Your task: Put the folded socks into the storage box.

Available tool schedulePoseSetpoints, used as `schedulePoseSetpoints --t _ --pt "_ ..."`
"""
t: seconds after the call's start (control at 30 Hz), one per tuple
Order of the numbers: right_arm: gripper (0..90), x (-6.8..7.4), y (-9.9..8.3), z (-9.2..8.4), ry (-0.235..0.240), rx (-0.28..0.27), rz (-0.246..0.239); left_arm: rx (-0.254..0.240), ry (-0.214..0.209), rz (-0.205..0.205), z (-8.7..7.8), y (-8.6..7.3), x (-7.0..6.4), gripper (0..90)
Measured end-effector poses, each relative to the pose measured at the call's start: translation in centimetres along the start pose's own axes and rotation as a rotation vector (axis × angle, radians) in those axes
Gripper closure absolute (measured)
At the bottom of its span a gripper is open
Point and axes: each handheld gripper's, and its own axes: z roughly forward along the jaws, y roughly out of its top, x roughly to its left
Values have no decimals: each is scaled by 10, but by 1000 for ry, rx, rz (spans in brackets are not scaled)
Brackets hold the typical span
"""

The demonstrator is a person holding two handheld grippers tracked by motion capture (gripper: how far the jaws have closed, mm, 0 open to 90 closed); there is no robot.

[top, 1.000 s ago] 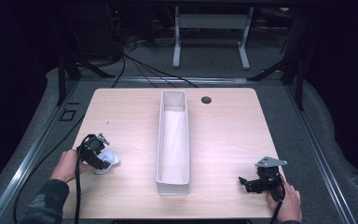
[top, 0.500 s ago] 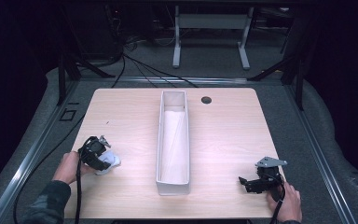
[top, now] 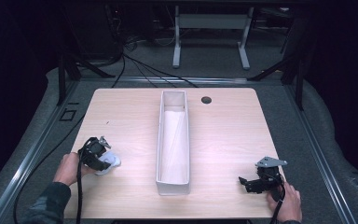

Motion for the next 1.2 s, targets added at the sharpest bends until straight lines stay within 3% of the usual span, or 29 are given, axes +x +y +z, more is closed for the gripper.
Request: schedulePoseSetpoints --t 0.37,0.5,0.8,1.2 --pt "0 0 0 0 0 0 0 -13 1 1 -5 -1 1 571" --pt "0 0 0 0 0 0 0 -39 1 -7 -15 2 4 571" --pt "0 0 0 0 0 0 0 -81 15 11 -40 14 9 571" --pt "0 0 0 0 2 0 -2 -101 36 61 -63 38 8 571"
